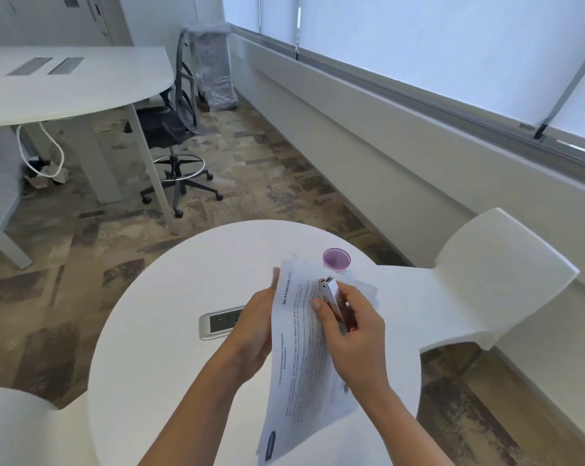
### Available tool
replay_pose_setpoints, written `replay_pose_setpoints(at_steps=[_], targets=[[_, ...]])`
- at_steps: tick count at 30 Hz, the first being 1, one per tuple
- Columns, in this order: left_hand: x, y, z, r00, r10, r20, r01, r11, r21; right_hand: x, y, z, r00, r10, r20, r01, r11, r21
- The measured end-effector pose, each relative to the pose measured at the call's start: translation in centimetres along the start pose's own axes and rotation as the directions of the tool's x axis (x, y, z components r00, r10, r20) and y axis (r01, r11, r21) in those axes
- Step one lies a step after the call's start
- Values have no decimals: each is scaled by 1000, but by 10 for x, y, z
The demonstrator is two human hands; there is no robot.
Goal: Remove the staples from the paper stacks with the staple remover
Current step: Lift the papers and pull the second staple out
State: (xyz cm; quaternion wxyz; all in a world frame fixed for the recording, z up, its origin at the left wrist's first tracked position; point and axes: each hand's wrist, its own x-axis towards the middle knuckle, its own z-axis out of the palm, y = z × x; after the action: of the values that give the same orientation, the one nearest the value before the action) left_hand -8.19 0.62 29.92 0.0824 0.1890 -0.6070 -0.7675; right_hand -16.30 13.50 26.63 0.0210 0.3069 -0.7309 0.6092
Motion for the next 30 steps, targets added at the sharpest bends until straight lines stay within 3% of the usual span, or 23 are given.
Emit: replay_pose_setpoints(at_steps=[2,5,10,15,23,30], targets=[[-4,4,-2,998,-61,28,63,994,-93,2,-1,-3,998,-57,-1,56,995,-87],[-10,12,-1,997,-40,59,45,995,-85,4,-3,-5,994,-109,17,110,975,-193],[-12,12,4,989,-47,-140,54,997,46,6,-8,-5,981,-176,81,191,947,-258],[-15,11,3,975,-4,-223,2,1000,-12,3,-11,-3,980,-182,79,193,967,-167],[-22,12,-5,975,-5,-222,-18,995,-102,-1,-22,-2,992,-124,-3,124,991,41],[-28,17,-2,980,-11,-200,-17,990,-137,-3,-28,-5,993,-116,-7,116,993,22]])
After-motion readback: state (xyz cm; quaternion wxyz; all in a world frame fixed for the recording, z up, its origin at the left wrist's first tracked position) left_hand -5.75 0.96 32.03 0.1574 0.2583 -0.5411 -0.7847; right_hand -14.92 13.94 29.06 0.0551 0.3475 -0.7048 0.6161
